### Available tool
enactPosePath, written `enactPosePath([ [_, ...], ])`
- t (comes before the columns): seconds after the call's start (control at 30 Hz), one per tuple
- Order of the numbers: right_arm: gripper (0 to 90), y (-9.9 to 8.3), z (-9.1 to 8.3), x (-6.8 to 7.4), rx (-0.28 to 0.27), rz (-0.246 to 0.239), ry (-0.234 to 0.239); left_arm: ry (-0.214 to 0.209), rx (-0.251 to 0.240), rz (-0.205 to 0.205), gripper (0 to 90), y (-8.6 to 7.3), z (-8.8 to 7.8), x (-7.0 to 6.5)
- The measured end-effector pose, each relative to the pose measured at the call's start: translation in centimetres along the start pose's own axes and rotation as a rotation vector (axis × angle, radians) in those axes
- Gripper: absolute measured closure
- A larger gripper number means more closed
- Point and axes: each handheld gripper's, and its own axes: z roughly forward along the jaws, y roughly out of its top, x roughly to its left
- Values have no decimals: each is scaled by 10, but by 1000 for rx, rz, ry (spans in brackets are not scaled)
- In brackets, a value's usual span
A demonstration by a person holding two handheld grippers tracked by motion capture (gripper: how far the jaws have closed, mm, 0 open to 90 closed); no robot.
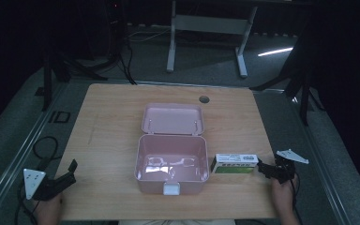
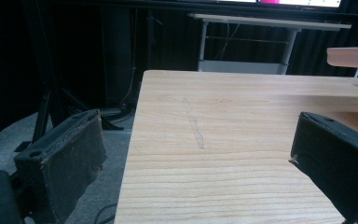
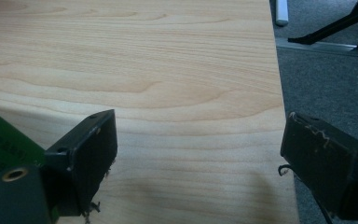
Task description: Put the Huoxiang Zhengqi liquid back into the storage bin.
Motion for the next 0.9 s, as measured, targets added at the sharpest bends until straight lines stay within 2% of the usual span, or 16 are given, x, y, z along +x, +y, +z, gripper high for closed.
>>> enactPosePath([
  [0.07,131,1,1,-1,13,-8,13,-1,2,2,31,0,0,0],
  [0.13,130,3,2,-1,25,-19,13,1,1,2,31,0,0,0],
  [0.2,129,5,4,0,44,-41,38,0,3,1,31,0,0,0],
  [0.27,129,5,5,-1,49,-41,40,0,3,1,31,0,0,0],
  [0.37,125,9,8,-3,113,-34,86,-5,5,-2,31,0,0,1],
  [0.4,125,9,9,-3,139,-43,82,-4,4,-2,31,0,0,0],
  [0.5,121,11,10,-3,187,-62,114,-3,4,-2,31,0,0,0],
  [0.6,116,13,7,-1,223,-103,117,-3,5,-3,31,0,0,0],
  [0.63,116,13,7,-1,223,-103,117,-3,5,-3,31,0,0,0],
  [0.67,116,16,5,0,249,-127,122,-4,5,-3,31,0,0,1],
  [0.77,115,21,0,-2,293,-150,139,-4,5,-4,31,0,0,1],
  [0.8,115,21,0,-2,293,-150,139,-4,5,-4,31,0,0,1],
  [0.83,115,24,-3,-3,324,-161,162,-4,5,-6,31,0,0,1],
  [0.9,115,26,-6,-3,350,-188,186,-4,6,-6,31,0,0,1],
])
